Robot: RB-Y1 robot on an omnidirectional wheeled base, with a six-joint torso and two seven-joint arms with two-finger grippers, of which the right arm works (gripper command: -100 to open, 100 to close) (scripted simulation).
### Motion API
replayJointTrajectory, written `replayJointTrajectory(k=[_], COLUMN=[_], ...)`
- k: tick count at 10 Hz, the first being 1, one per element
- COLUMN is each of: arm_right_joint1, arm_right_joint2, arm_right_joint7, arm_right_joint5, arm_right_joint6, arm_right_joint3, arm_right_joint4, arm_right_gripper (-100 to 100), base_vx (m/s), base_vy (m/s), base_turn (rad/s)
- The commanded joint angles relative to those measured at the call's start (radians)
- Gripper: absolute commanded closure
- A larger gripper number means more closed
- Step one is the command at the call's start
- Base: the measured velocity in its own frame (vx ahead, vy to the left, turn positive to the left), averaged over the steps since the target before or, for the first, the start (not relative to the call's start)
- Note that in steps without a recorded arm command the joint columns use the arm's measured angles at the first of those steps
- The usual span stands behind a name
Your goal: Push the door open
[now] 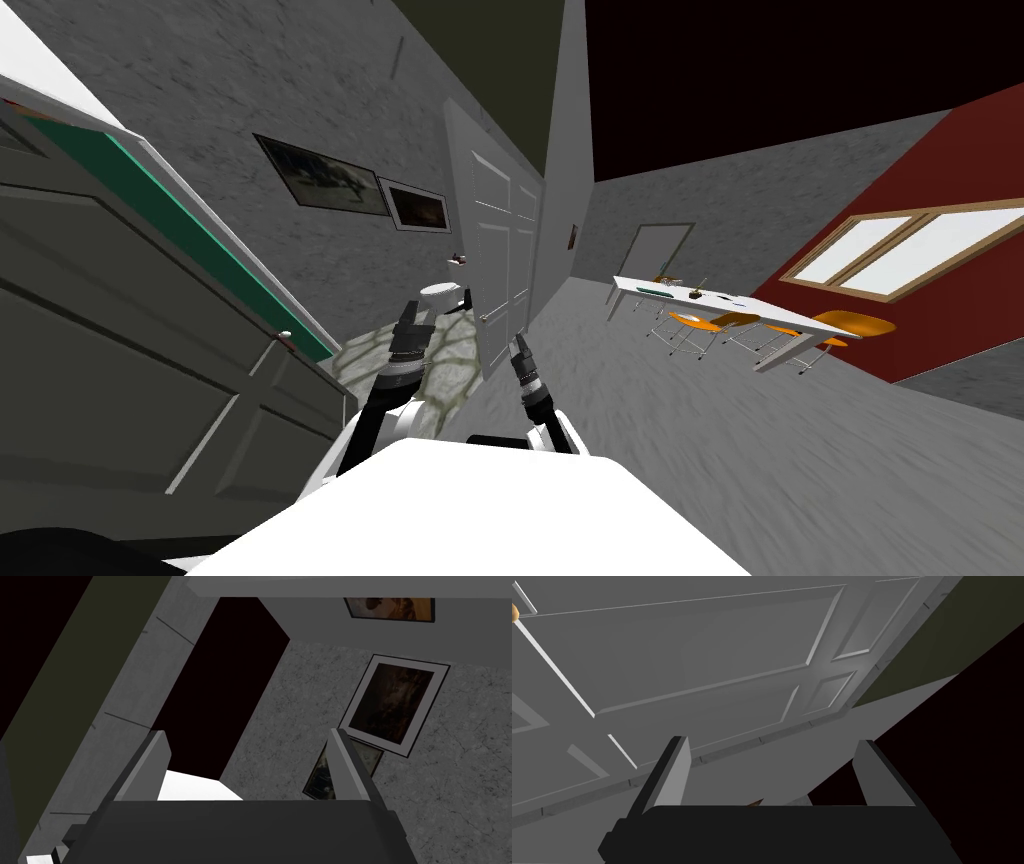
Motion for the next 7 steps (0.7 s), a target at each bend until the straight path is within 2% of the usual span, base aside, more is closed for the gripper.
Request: replayJointTrajectory(k=[1,7], arm_right_joint1=[-0.019,-0.071], arm_right_joint2=[-0.001,-0.015], arm_right_joint7=[-0.001,-0.005], arm_right_joint5=[-0.001,-0.004], arm_right_joint6=[-0.016,-0.052], arm_right_joint3=[0.025,0.117], arm_right_joint4=[0.047,0.181], arm_right_gripper=[-100,-100], base_vx=[0.107,0.098], base_vy=[0.002,0.006], base_turn=[-0.036,-0.029])
